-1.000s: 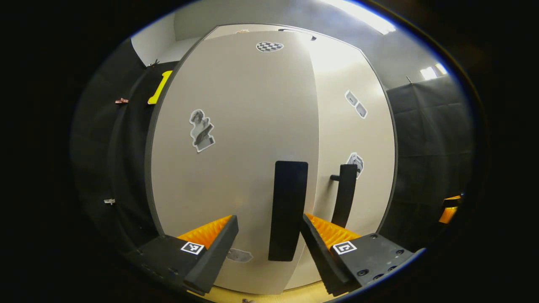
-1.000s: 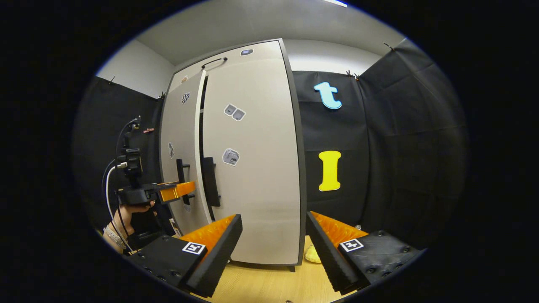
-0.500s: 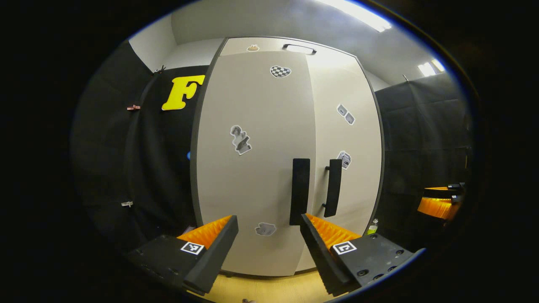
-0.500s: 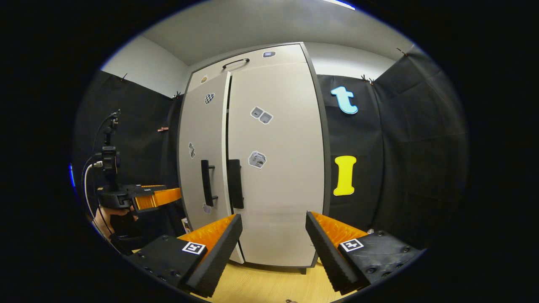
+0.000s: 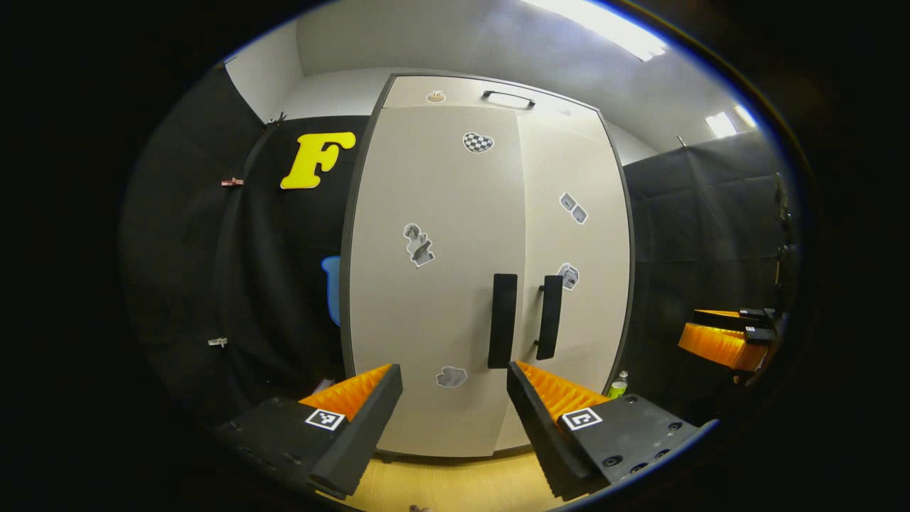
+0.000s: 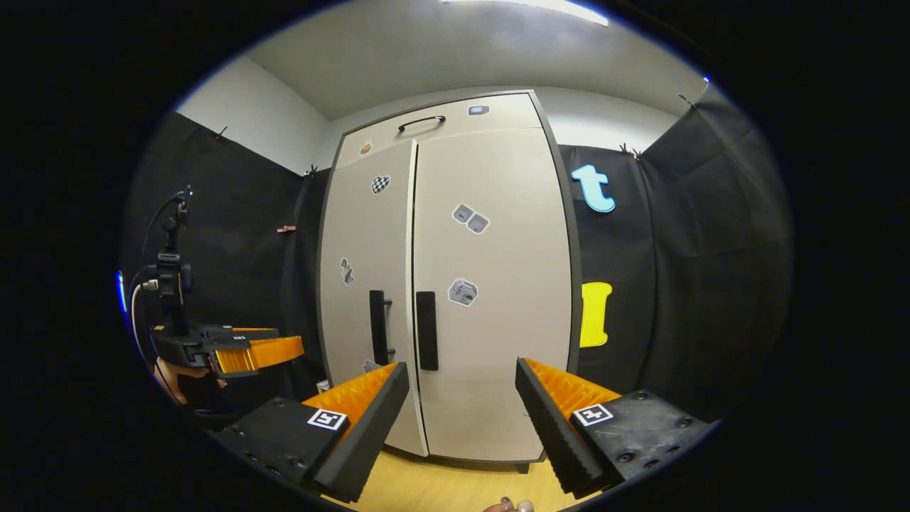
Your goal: Grab one shoe with the right hand and put it into the shoe cabinet, grab the other shoe with the left hand and put it into the shoe cabinet; then close the right door with the right hand and the left door with the left hand.
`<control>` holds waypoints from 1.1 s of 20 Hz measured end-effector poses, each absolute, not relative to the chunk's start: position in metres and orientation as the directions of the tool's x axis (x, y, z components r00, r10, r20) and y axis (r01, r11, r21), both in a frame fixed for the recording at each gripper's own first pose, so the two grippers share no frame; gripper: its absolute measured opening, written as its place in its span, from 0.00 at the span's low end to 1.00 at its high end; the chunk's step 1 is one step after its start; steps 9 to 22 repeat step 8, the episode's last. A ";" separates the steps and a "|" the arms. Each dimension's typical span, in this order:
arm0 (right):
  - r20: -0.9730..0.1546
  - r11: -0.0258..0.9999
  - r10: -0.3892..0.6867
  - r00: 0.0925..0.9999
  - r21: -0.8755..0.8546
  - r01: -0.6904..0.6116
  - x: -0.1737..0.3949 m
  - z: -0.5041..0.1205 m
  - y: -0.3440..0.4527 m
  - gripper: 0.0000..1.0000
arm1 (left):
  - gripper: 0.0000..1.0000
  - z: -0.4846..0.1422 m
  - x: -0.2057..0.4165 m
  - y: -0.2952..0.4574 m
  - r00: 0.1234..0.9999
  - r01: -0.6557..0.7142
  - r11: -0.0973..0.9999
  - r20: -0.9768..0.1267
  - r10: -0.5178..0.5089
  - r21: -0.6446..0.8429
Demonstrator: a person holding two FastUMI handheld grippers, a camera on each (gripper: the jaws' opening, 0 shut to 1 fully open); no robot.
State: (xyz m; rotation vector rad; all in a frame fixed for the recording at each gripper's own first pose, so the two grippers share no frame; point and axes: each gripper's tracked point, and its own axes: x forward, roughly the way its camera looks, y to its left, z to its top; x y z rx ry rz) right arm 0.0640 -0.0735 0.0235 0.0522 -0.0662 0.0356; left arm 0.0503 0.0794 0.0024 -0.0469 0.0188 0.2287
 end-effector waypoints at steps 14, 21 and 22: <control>0.068 0.999 0.046 0.997 0.018 -0.047 0.059 0.027 -0.055 0.99 | 0.95 0.005 0.035 0.076 0.979 -0.205 0.977 -0.027 0.204 -0.056; 0.068 0.999 0.046 0.997 0.018 -0.047 0.059 0.027 -0.055 0.99 | 0.95 0.005 0.035 0.076 0.979 -0.205 0.977 -0.027 0.204 -0.056; 0.068 0.999 0.046 0.997 0.018 -0.047 0.059 0.027 -0.055 0.99 | 0.95 0.005 0.035 0.076 0.979 -0.205 0.977 -0.027 0.204 -0.056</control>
